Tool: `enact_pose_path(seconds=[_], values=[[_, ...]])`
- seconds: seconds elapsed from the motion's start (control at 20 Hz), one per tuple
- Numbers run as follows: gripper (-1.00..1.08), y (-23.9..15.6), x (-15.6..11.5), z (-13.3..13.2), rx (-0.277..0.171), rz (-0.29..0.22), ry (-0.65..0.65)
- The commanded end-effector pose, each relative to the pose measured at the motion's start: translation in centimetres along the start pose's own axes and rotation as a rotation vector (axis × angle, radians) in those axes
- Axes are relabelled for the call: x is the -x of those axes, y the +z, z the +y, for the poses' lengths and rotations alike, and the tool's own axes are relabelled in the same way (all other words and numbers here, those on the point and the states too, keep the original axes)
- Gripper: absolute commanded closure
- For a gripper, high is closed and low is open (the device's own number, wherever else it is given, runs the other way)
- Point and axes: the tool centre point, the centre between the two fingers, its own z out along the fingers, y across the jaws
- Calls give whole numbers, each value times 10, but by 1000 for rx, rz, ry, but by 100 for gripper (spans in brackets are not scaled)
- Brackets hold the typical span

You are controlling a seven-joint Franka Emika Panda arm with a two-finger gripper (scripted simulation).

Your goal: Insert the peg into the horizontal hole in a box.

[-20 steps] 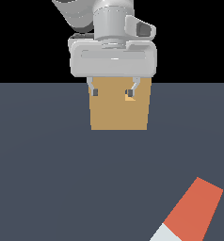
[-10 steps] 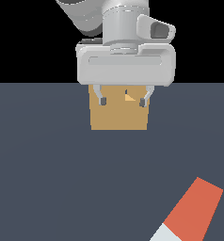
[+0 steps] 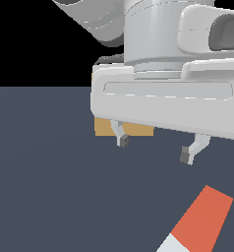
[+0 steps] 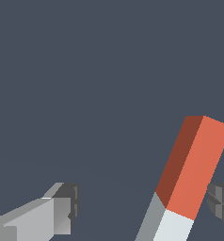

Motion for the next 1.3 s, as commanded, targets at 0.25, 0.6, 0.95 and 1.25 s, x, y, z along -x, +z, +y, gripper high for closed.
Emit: enact_pose_path(seconds=[0.25, 0.6, 0.95, 1.25], values=[[-92, 28, 72, 33, 5, -2, 262], [-92, 40, 108, 41, 6, -3, 381], [-92, 47, 109, 40, 6, -3, 381], [-92, 76, 110, 39, 6, -3, 386]])
